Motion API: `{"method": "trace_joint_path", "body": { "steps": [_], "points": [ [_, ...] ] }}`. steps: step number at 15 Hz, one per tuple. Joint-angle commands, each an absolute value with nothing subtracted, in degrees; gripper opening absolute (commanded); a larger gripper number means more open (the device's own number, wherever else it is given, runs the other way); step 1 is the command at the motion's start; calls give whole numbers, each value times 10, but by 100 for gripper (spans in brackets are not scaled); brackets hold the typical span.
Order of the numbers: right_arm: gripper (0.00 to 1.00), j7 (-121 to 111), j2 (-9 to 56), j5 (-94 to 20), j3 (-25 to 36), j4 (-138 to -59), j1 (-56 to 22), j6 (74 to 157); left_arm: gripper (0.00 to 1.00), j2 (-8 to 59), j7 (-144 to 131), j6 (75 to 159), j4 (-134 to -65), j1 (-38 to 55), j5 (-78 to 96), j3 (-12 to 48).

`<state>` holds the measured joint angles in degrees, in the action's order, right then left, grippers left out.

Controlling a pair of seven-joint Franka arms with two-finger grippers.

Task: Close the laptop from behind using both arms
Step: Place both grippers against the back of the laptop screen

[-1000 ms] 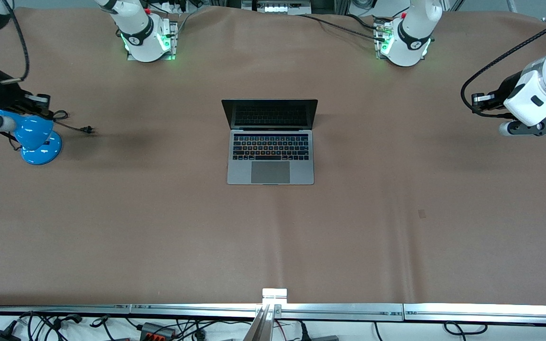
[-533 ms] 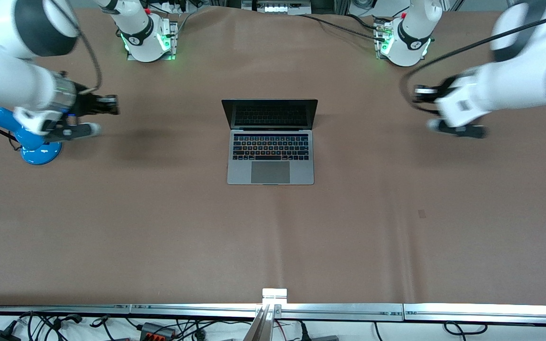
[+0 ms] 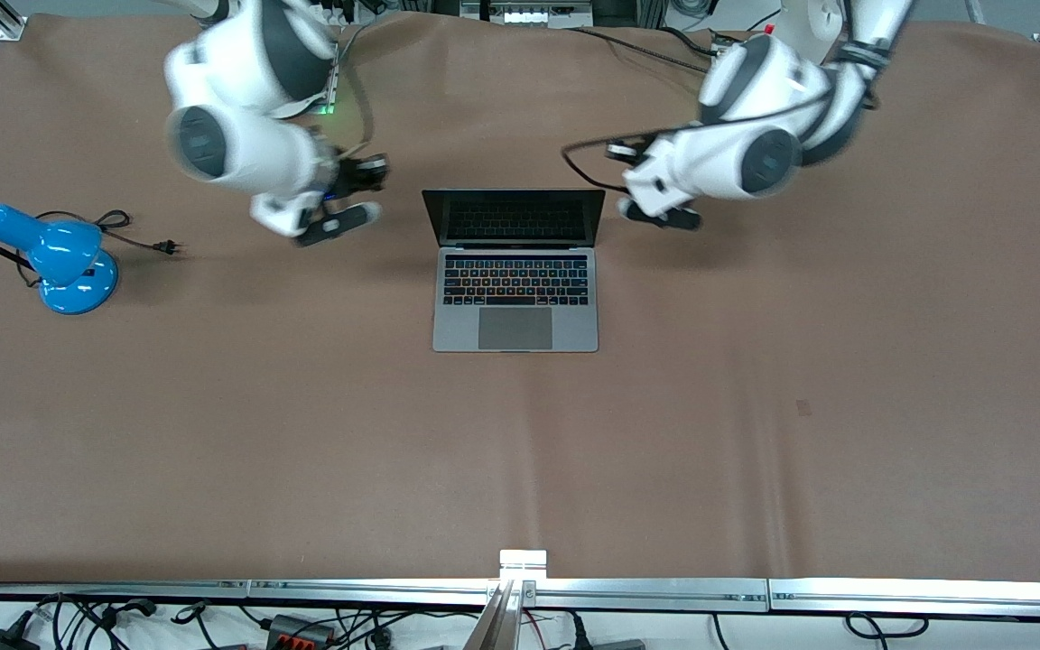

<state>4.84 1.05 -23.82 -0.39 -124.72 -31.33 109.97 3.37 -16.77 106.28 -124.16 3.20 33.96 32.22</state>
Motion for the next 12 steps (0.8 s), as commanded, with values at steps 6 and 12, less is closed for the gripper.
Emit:
{"method": "trace_joint_path", "body": {
  "steps": [6, 12],
  "points": [
    [0, 154, 14, -248, 4, -1281, -421, 1214, 1, 62, -202, 1223, -1290, 24, 359, 381],
    [0, 199, 36, -247, 4, -1276, -421, 1321, 1, 142, -203, 1255, -1237, 19, 331, 370]
  ]
}}
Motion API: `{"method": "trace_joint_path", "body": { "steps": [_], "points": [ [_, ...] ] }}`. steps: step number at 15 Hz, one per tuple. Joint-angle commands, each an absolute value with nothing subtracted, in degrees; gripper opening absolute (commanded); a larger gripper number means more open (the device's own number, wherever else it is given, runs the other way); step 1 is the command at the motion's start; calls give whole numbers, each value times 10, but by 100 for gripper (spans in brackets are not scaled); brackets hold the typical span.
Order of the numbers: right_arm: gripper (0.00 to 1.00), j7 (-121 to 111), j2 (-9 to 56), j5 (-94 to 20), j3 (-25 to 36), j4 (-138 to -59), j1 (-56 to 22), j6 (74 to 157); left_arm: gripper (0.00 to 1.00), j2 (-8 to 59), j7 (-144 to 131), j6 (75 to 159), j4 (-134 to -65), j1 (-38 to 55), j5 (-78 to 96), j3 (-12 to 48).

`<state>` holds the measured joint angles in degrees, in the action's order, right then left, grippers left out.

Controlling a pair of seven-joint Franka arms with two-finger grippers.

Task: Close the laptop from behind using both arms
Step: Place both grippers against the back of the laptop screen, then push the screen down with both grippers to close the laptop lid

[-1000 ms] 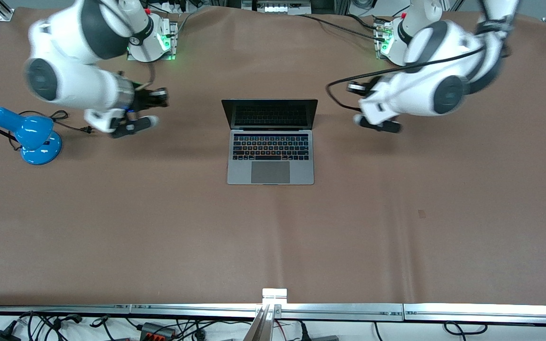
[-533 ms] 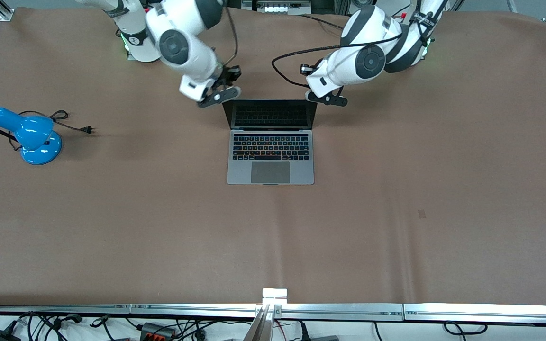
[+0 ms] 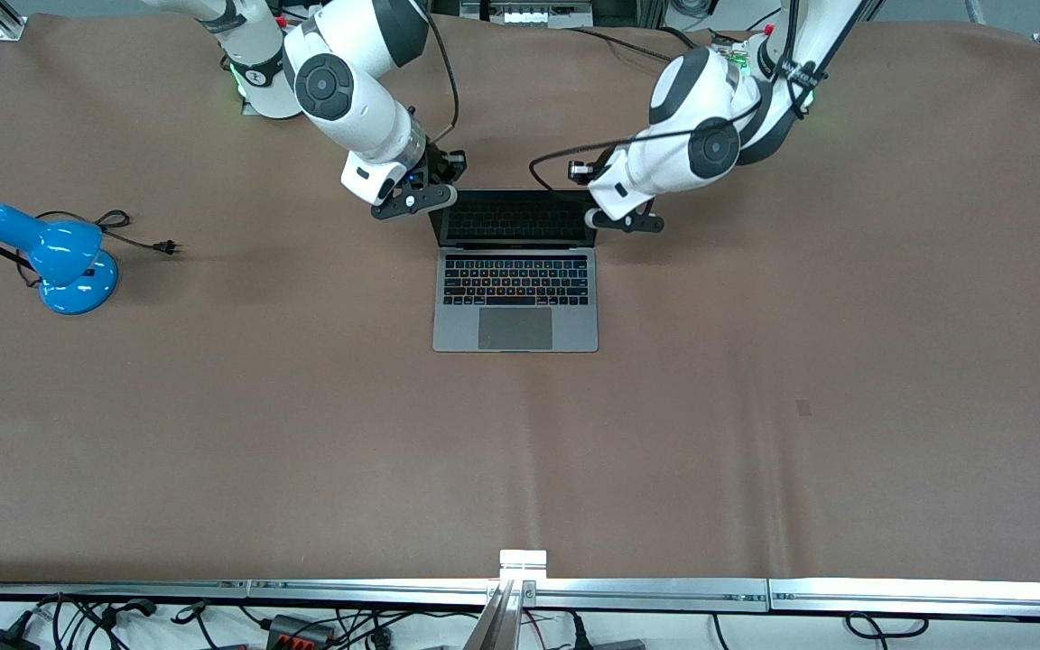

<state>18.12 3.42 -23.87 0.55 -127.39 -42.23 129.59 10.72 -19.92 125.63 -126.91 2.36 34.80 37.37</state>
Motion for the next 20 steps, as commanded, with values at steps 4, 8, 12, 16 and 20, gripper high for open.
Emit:
{"method": "trace_joint_path", "body": {
  "steps": [4, 8, 12, 16, 20],
  "points": [
    [0, 200, 61, -245, 9, -1256, -412, 1346, 1, 206, -254, 1255, -1179, 20, 272, 357],
    [0, 193, 113, -236, 9, -1210, -389, 1366, 1, 285, -265, 1255, -1113, 22, 229, 341],
    [0, 193, 156, -215, 11, -1167, -376, 1367, 1, 340, -280, 1254, -1058, 26, 189, 326],
    [0, 192, 220, -210, 10, -1119, -366, 1367, 1, 406, -282, 1254, -1015, 27, 159, 308],
    [0, 192, 290, -208, 11, -1068, -365, 1367, 1, 441, -288, 1255, -987, 77, 158, 272]
  ]
}}
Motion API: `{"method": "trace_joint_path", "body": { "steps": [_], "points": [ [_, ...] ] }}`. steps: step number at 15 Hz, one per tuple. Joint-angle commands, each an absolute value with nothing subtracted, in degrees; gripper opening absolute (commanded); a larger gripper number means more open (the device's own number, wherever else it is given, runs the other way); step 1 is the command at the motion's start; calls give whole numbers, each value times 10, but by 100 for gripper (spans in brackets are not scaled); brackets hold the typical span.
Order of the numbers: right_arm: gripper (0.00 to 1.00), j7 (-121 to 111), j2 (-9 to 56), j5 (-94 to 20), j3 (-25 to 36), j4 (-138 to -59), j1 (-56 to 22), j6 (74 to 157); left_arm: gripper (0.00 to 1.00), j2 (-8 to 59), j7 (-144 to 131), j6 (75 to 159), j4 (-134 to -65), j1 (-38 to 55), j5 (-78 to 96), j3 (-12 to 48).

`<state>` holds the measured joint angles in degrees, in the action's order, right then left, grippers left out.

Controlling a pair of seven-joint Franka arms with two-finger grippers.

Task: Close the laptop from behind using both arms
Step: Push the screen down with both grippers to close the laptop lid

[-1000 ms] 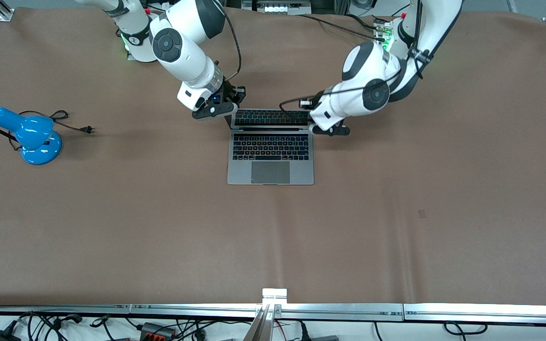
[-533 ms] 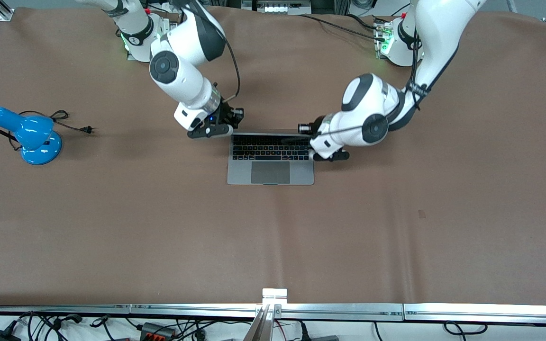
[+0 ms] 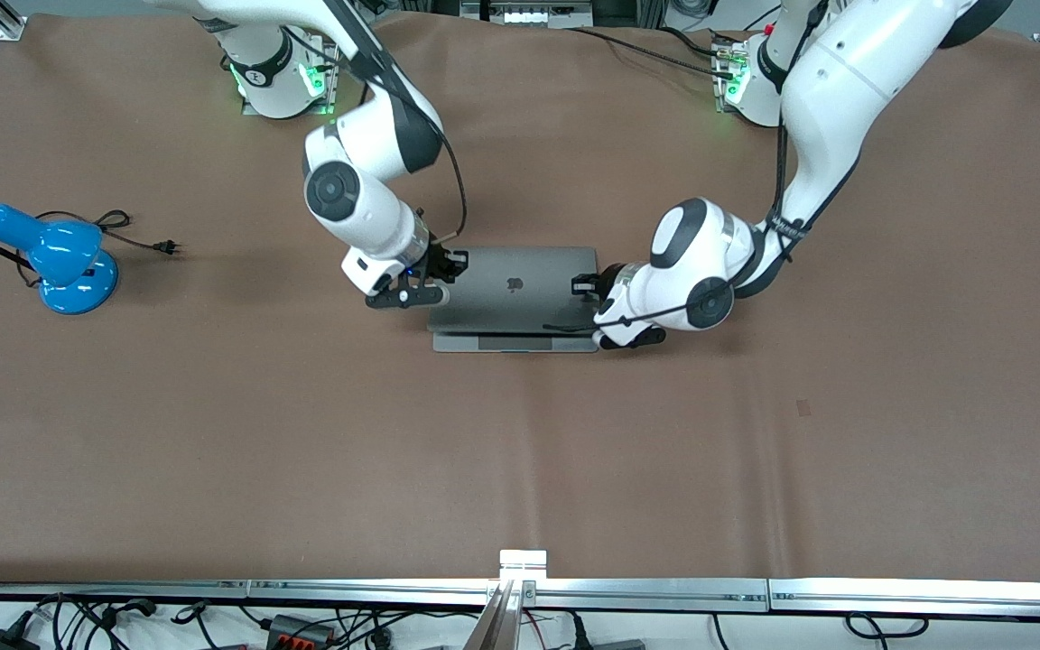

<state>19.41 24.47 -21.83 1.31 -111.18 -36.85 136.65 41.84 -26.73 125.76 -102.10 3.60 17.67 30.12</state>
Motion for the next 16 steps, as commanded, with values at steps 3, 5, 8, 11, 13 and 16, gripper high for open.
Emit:
{"method": "trace_joint_path", "body": {
  "steps": [3, 5, 8, 11, 13, 16],
  "points": [
    [0, 192, 340, -192, 22, -1035, -366, 1367, 1, 453, -289, 1282, -984, 126, 161, 229],
    [0, 199, 356, -178, 23, -1025, -366, 1367, 1, 451, -287, 1280, -983, 120, 159, 229],
    [0, 199, 362, -177, 23, -1025, -367, 1367, 1, 417, -289, 1239, -985, 109, 156, 229],
    [0, 199, 362, -172, 23, -1024, -366, 1367, 0, 358, -287, 1174, -985, 87, 156, 229],
    [0, 198, 362, -171, 24, -1024, -366, 1367, 0, 319, -280, 1114, -985, 52, 151, 229],
    [0, 191, 340, -148, 51, -1018, -373, 1354, 6, 265, -279, 1027, -986, 12, 113, 229]
  ]
}}
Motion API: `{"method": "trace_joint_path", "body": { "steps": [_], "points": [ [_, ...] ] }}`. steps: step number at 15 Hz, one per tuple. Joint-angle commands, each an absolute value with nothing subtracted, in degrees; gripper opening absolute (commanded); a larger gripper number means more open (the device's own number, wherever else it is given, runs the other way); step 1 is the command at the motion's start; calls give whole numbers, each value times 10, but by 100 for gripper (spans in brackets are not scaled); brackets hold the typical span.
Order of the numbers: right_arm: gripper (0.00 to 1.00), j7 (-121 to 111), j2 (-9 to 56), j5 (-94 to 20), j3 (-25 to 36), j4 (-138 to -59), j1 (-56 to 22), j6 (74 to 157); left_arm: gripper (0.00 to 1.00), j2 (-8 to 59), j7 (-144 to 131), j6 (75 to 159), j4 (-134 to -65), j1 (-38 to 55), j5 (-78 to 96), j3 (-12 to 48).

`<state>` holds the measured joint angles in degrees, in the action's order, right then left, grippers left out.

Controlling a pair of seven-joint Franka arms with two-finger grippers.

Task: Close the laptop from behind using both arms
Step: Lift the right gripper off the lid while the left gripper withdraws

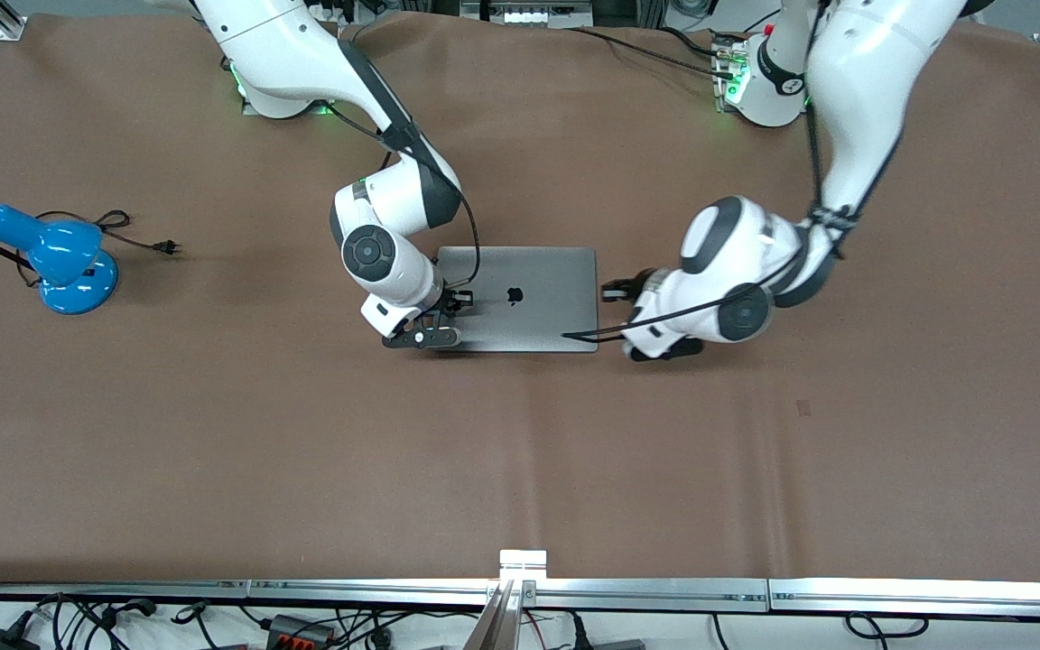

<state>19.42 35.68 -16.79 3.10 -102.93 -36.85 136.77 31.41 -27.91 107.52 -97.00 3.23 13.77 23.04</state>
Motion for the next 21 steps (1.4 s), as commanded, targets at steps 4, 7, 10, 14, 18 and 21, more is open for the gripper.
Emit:
{"method": "trace_joint_path", "body": {
  "steps": [4, 7, 10, 14, 18, 21],
  "points": [
    [0, 186, 256, -103, 90, -992, -367, 1246, 21, 158, -228, 910, -988, -41, 66, 208],
    [0, 163, 222, -85, 129, -925, -366, 1123, 100, 85, -151, 882, -984, -45, 60, 97],
    [0, 107, 221, -87, 178, -838, -364, 1000, 100, 47, -39, 842, -981, -44, 21, 34],
    [100, 54, 220, -94, 259, -796, -364, 948, 100, -9, -37, 870, -1033, -44, 6, 16],
    [100, 47, 216, -92, 308, -778, -365, 939, 100, 2, -40, 872, -979, -43, -9, 11],
    [100, 48, 214, -94, 335, -749, -362, 925, 100, -2, -54, 872, -971, -37, -6, 17]
  ]
}}
